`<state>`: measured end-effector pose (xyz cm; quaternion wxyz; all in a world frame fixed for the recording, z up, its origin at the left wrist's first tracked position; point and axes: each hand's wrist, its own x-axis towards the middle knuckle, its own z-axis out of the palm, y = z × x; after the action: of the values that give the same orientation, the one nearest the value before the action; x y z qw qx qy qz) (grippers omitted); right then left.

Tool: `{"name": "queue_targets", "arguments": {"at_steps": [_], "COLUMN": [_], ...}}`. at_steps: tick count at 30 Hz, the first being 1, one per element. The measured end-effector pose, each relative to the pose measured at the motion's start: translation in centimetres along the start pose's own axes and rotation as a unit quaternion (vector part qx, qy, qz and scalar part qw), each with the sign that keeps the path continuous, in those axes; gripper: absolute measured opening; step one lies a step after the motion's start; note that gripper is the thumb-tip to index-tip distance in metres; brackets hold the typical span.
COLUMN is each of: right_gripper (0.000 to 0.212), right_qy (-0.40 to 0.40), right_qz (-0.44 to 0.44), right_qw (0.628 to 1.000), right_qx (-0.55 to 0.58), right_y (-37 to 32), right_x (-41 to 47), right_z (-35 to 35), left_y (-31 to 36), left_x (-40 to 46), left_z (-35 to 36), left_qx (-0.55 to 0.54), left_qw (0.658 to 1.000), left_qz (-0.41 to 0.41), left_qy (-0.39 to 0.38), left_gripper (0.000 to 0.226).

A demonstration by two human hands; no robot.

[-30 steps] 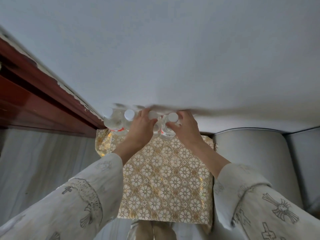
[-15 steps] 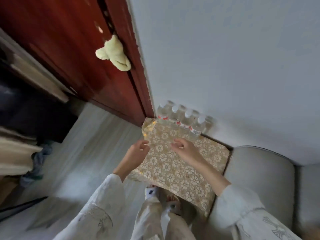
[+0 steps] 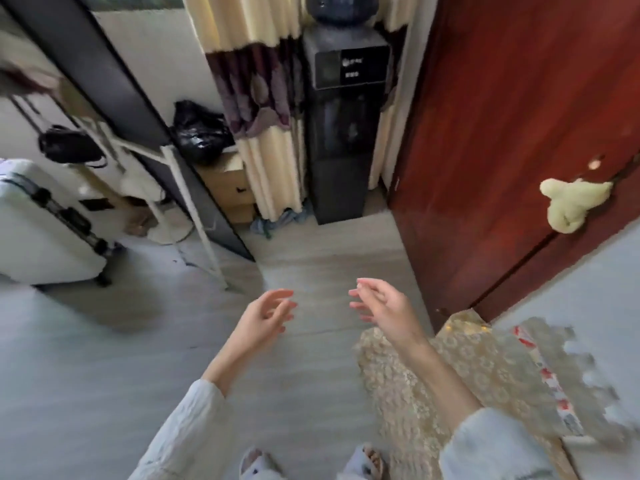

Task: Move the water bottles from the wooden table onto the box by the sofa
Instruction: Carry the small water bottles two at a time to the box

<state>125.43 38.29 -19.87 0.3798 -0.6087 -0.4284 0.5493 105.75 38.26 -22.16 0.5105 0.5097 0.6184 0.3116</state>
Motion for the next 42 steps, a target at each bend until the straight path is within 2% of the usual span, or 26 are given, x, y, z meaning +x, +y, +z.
{"name": "queue_targets", "arguments": {"at_steps": [4, 10, 16, 21, 25, 30, 42], "right_gripper": [0.008, 0.010, 0.020, 0.021, 0.016, 0.021, 0.017], "right_qy": [-0.108, -0.261, -0.414, -0.515, -0.558, -0.613, -0.665], "right_qz": [-0.036, -0.076, -0.118, -0.134, -0.142, -0.147, -0.164], "right_qw": [0.993, 0.960, 0.895, 0.835, 0.806, 0.763, 0.714], "right_qx": [-0.018, -0.064, -0.119, -0.141, -0.140, -0.144, -0.148], "right_y": [-2.5, -5.1, -6.7, -7.3, -7.9, -9.4, -14.5], "right_x": [-0.1, -3.8, -8.9, -12.0, -12.5, -11.6, -10.6], "right_z": [11.6, 30.2, 46.9, 59.2, 68.2, 81.6, 107.9], "left_y": [-3.5, -9.4, -14.8, -19.1, -21.7, -25.3, -29.8], "left_x": [-4.8, -13.2, -22.3, -27.1, -28.5, -28.9, -30.6], "left_z": [-10.3, -24.4, -35.8, -43.5, -50.0, -60.7, -83.2], "left_qx": [-0.081, -0.159, -0.196, -0.209, -0.209, -0.192, -0.186], "left_qw": [0.988, 0.945, 0.883, 0.824, 0.793, 0.749, 0.681], "left_qz": [-0.019, -0.041, -0.050, -0.066, -0.070, -0.085, -0.078], "left_qy": [0.132, 0.282, 0.424, 0.523, 0.568, 0.628, 0.704], "left_gripper": [0.016, 0.017, 0.019, 0.019, 0.019, 0.019, 0.021]}}
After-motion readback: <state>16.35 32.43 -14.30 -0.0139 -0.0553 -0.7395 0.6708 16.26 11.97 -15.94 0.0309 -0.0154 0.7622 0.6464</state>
